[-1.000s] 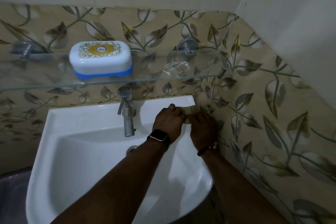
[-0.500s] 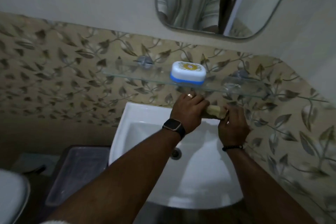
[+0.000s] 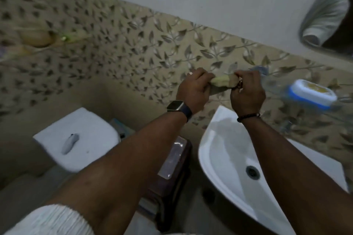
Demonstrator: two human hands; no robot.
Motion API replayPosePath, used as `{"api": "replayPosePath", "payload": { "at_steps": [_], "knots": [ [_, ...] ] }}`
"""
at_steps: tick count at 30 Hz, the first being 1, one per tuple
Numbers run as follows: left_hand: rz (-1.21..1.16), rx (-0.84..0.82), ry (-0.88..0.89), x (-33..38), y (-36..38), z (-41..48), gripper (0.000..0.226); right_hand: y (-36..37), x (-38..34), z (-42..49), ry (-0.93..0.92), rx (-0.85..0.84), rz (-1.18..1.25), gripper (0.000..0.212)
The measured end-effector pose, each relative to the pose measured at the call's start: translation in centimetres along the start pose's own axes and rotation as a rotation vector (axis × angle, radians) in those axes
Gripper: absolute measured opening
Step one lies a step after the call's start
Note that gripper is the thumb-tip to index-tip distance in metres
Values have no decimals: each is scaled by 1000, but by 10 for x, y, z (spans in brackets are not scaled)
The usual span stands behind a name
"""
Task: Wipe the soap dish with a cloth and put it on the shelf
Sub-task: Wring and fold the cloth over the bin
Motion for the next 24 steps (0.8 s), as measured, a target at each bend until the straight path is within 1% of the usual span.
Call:
{"api": "replayPosePath", "payload": {
  "at_steps": [5, 7, 10, 12, 13, 15, 16, 18, 20, 22, 24],
  "knots": [
    [111, 32, -159, -65, -40, -31, 25, 67, -54, -8, -83, -156, 70, 34],
    [121, 40, -239, -87, -47, -44, 24, 99, -62, -14, -102, -260, 117, 33],
    [57, 53, -389, -121, -45, -71, 23, 146, -64, -26, -95, -447, 245, 32],
    [-30, 54, -547, -149, -34, -96, 21, 178, -63, -36, -65, -592, 364, 28],
    [-86, 47, -663, -166, -25, -111, 19, 199, -59, -42, -19, -690, 431, 24],
    [-218, 59, -911, -194, -4, -149, 13, 243, -48, -64, 152, -942, 490, 15],
    [-279, 77, -1017, -205, 7, -169, 10, 264, -42, -79, 217, -1060, 487, 12],
    [-363, 111, -1184, -226, 31, -202, 12, 301, -32, -104, 258, -1208, 452, 11],
    [-411, 122, -1316, -243, 55, -234, 18, 331, -24, -130, 252, -1302, 366, 12],
    [-431, 140, -1406, -258, 77, -263, 25, 359, -15, -157, 244, -1372, 282, 8],
    [-460, 158, -1517, -270, 99, -291, 15, 385, -6, -184, 228, -1431, 211, 9]
  ]
}}
Point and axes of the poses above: each hand's wrist, its own z-axis towards the middle knuckle, its own y-axis out of the palm, x = y × z, the point moved 9 cm from there along z, towards the middle knuckle, and after that the axes turned 8 degrees about y, right-handed, at the moved point
